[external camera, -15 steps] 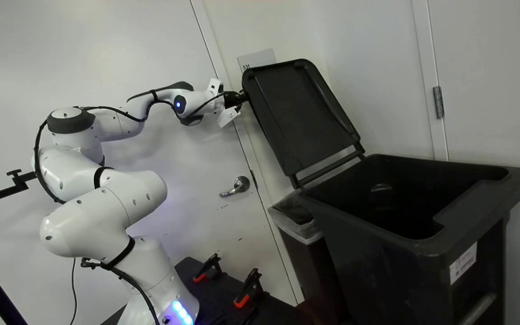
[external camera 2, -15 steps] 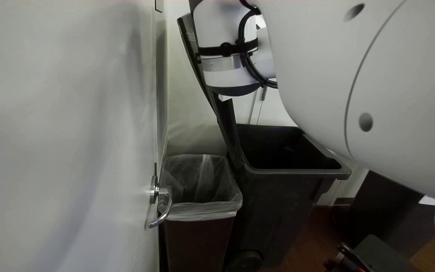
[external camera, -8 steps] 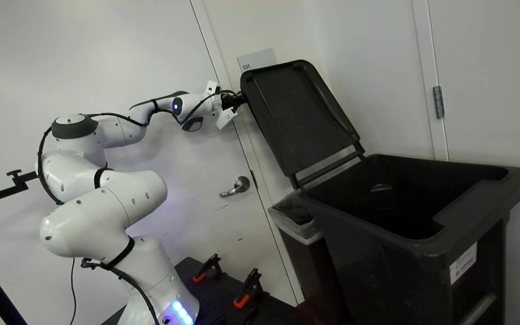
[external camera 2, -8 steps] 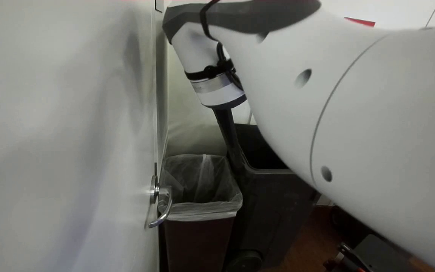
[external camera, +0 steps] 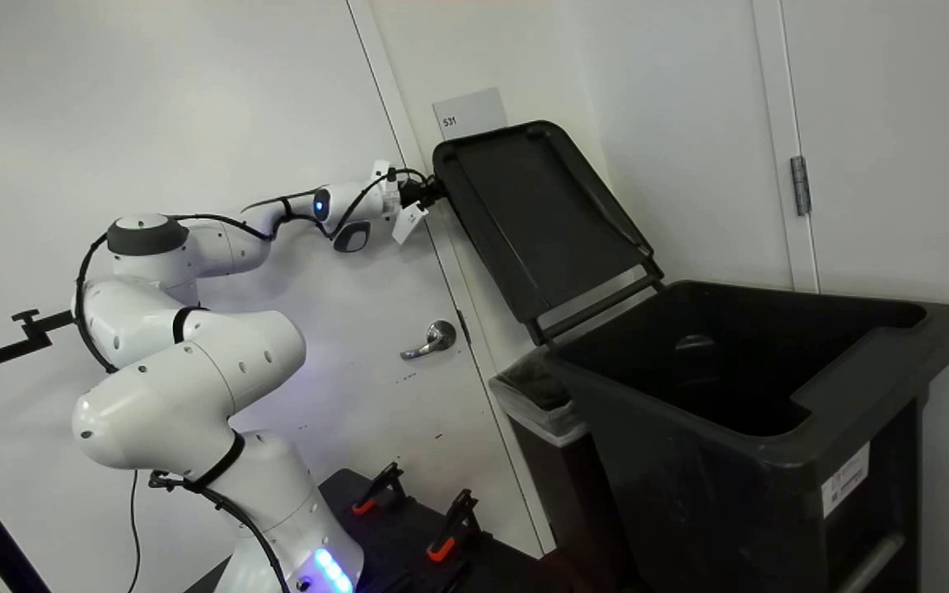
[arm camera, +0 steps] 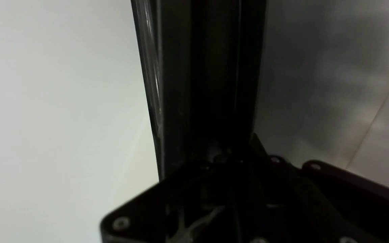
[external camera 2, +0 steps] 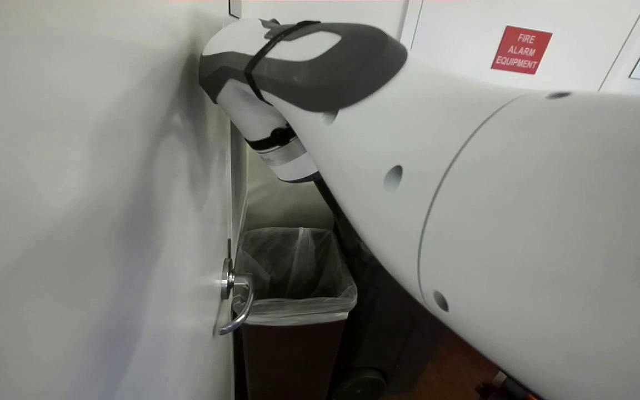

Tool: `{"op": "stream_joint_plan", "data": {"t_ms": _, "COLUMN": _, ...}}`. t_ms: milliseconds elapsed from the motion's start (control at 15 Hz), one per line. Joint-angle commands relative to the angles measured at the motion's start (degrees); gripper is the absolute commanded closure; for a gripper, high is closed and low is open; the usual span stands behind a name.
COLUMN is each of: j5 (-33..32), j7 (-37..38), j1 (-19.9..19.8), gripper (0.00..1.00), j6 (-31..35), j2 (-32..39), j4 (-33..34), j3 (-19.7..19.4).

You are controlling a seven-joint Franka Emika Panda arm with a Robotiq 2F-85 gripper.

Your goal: Open the lid of the trash bin

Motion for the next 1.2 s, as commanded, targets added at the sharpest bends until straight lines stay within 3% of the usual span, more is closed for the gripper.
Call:
{"op": "stream_joint_plan", "data": {"t_ms": 0, "j5": -4.22, "j7": 0.93, "j1": -1.28, "gripper": 0.98, "j6": 2.50, "j2": 1.25, "j4": -0.70, "j3": 2.79}}
{"op": "stream_joint_plan", "data": {"t_ms": 133, "j5": -6.36, "j7": 2.40, "j1": -1.67, "gripper": 0.98, "j6": 2.99, "j2": 1.65, "j4": -0.72, "j3": 3.90}}
{"op": "stream_joint_plan", "data": {"t_ms": 200, "j5": -7.61, "j7": 3.08, "j1": -1.75, "gripper": 0.68, "j6": 3.17, "j2": 1.80, "j4": -0.88, "j3": 4.35}}
{"op": "stream_joint_plan", "data": {"t_ms": 267, "j5": -8.53, "j7": 3.77, "j1": -1.75, "gripper": 0.68, "j6": 3.14, "j2": 1.76, "j4": -0.92, "j3": 4.50}}
{"op": "stream_joint_plan", "data": {"t_ms": 400, "j5": -10.76, "j7": 3.99, "j1": -1.37, "gripper": 0.55, "j6": 3.12, "j2": 2.43, "j4": -2.08, "j3": 5.75}}
{"op": "stream_joint_plan", "data": {"t_ms": 867, "j5": -20.42, "j7": 5.23, "j1": 1.69, "gripper": 0.03, "j6": 1.44, "j2": 6.54, "j4": -7.10, "j3": 7.77}}
{"op": "stream_joint_plan", "data": {"t_ms": 1133, "j5": -28.65, "j7": 11.24, "j1": 5.65, "gripper": 0.00, "j6": -0.82, "j2": 6.15, "j4": -11.53, "j3": 5.92}}
